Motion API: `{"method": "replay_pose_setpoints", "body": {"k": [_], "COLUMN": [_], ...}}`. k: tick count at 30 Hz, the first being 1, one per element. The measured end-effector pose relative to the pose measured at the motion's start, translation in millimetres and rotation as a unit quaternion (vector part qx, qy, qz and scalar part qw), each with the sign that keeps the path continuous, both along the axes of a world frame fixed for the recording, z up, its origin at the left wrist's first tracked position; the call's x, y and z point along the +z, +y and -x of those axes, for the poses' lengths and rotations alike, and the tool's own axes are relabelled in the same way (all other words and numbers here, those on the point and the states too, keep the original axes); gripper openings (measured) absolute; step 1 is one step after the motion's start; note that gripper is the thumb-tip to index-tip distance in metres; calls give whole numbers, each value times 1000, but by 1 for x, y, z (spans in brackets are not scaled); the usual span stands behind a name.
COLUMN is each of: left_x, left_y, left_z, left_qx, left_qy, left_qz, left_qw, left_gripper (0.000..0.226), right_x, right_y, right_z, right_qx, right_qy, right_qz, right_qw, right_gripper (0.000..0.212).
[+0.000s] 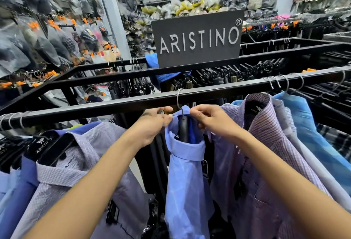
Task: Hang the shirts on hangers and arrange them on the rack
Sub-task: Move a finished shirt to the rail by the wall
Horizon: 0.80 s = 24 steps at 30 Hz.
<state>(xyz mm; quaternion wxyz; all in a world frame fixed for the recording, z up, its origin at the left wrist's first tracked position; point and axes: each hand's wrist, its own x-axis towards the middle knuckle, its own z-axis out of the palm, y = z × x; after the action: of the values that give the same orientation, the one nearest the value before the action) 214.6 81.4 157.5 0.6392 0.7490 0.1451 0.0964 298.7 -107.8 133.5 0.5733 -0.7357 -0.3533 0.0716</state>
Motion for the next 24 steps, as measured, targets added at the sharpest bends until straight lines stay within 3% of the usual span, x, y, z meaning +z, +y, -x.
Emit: {"method": "replay_pose_setpoints", "body": {"k": [3,5,8,12,15,16,18,21,24], "left_x": [-3,-6,-8,-8,-5,-3,1,9,15], "left_y": [3,8,14,15,11,11,10,6,-2], "left_z": [-10,-14,-15,-6,9,14,24,38,46], "left_qx": [-12,-26,-49,-71,-96,-98,-86,-174,-289], "left_qy": [7,23,53,70,52,44,-4,-146,-194], "left_qz": [149,202,218,184,87,22,-178,-372,-492], "left_qw": [989,979,973,978,990,994,980,900,798], "left_gripper": [30,41,53,44,25,19,22,35,23], "right_x": [-1,0,-1,-8,-11,-13,-16,-18,-16], "right_y": [6,12,17,13,8,6,-1,-8,-6], "right_z": [-10,-14,-24,-29,-25,-23,-17,-11,-6], "right_qx": [-40,-64,-48,30,8,8,12,-11,-33], "right_qy": [-25,-14,50,178,137,136,88,-116,-236], "right_qz": [49,64,78,76,55,40,35,105,146], "right_qw": [998,996,995,981,989,990,995,988,960], "right_gripper": [40,48,43,35,15,7,18,29,28]}}
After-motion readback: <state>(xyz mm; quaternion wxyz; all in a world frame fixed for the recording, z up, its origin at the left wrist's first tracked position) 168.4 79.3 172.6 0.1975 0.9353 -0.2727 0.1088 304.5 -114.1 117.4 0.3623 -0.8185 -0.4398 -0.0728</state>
